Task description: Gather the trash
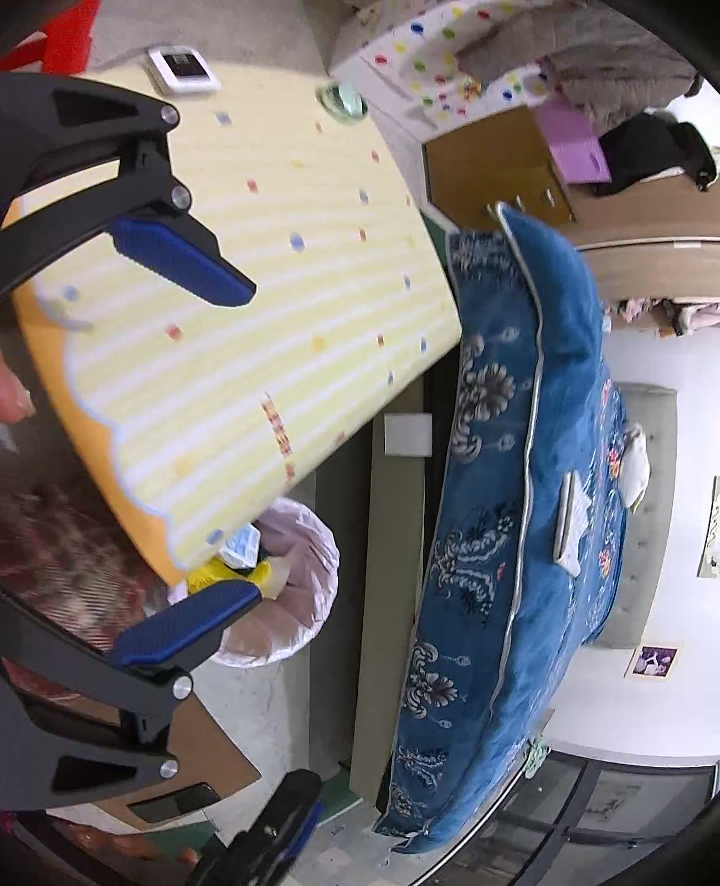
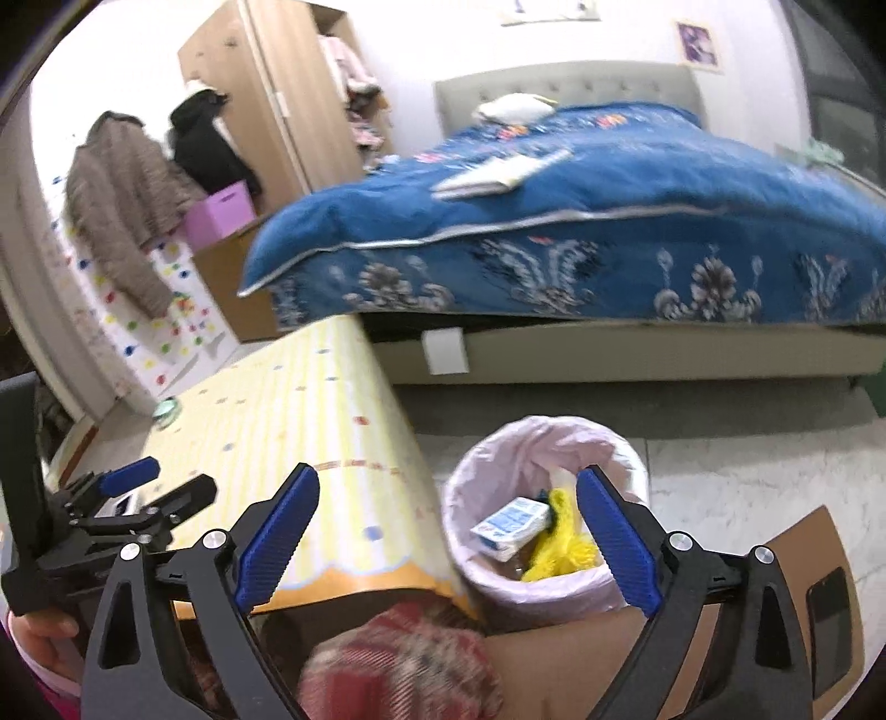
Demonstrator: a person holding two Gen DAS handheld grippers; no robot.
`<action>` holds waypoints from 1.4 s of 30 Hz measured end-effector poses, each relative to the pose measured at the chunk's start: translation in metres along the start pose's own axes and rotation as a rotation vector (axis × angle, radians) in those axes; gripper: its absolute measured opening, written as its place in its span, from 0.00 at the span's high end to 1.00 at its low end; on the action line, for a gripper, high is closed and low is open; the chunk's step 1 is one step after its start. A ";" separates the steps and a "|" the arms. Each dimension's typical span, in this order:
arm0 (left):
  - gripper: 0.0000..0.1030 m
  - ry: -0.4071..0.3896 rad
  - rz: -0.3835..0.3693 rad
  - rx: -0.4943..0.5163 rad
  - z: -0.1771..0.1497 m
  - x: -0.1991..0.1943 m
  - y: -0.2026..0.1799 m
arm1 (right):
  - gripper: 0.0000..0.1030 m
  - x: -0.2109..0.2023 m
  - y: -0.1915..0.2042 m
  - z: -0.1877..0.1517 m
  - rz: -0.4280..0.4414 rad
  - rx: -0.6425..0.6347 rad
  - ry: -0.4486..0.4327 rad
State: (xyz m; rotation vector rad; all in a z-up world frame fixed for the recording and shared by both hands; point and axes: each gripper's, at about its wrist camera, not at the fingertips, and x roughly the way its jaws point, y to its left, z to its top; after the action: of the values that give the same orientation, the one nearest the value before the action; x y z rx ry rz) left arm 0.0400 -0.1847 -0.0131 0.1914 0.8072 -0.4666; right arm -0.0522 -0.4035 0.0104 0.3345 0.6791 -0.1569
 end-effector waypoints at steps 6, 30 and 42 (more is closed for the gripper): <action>0.07 -0.017 0.024 -0.030 -0.015 -0.046 0.011 | 0.07 -0.042 0.035 0.000 -0.008 -0.051 -0.025; 0.07 -0.055 0.392 -0.268 -0.100 -0.158 0.120 | 0.06 -0.079 0.178 -0.034 0.215 -0.424 -0.008; 0.07 -0.046 0.383 -0.271 -0.098 -0.154 0.123 | 0.06 -0.068 0.178 -0.037 0.193 -0.426 0.012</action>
State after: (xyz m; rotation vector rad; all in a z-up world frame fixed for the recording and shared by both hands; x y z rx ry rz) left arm -0.0574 0.0076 0.0317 0.0798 0.7586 0.0008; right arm -0.0816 -0.2219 0.0712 -0.0095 0.6698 0.1738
